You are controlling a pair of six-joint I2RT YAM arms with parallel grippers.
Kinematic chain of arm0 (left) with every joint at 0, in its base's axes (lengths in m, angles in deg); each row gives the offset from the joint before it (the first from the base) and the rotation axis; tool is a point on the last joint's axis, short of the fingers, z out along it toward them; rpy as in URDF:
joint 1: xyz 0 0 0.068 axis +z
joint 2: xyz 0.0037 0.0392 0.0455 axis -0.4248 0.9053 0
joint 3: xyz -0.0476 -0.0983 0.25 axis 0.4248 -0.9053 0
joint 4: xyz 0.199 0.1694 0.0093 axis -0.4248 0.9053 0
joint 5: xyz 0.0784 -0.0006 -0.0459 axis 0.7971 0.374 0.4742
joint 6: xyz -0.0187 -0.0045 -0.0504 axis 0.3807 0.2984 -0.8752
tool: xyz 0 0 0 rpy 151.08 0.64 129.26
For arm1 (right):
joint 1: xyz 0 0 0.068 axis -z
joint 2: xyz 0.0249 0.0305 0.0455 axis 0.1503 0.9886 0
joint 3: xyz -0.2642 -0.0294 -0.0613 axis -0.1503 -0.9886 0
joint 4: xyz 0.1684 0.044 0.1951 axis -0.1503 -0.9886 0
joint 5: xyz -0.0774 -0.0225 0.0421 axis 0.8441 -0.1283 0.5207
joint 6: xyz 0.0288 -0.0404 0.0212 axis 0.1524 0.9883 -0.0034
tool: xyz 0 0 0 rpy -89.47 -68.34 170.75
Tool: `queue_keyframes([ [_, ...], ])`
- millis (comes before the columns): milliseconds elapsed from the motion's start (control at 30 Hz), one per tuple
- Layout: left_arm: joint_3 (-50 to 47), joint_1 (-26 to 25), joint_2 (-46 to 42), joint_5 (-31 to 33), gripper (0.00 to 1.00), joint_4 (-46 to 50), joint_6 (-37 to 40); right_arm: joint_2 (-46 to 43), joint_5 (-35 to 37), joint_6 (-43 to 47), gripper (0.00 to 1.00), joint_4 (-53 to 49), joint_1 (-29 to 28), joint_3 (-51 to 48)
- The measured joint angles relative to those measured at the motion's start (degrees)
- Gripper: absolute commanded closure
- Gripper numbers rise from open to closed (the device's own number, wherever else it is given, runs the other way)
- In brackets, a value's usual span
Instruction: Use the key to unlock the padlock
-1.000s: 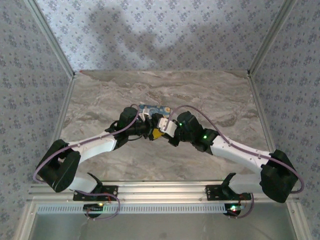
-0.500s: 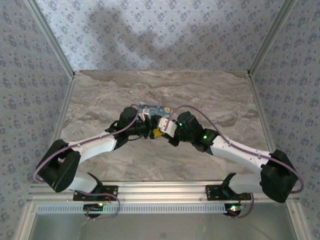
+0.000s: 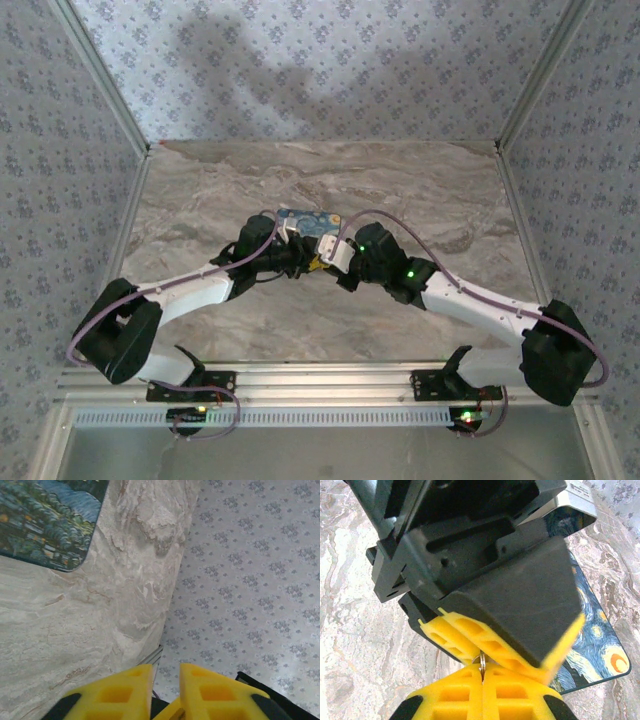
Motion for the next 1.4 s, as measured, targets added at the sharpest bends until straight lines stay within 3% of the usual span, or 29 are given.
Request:
queue_keyframes([
  [433,-0.24,-0.7,-0.26,1.57,1.0,1.49,4.63,-2.19,0.13,-0.02,0.99,-0.13,0.37,-1.75],
  [467,-0.24,-0.9,-0.76,2.29,1.0,1.95,6.1,-2.45,0.0,-0.04,0.96,-0.09,0.46,-1.92],
  [633,-0.13,-1.16,-5.29,8.41,1.0,4.92,15.85,-5.64,-1.2,-3.28,0.65,0.37,2.8,-3.69],
  [800,-0.24,-1.05,-11.41,15.67,1.0,4.72,27.89,-10.36,-8.07,-13.6,0.46,4.39,9.86,-7.28],
  [967,-0.31,-1.05,-14.45,18.43,1.0,0.35,35.26,-12.17,-16.83,-29.9,0.38,14.67,15.54,-10.03],
  [1100,-0.52,-1.55,-14.49,18.4,1.0,-4.09,37.05,-11.37,-22.18,-40.96,0.33,23.12,14.95,-10.1],
  [1400,-2.67,-2.29,-14.51,18.18,1.0,-14.82,34.62,-4.61,-26.91,-57.48,0.26,40.19,12.9,-10.08],
])
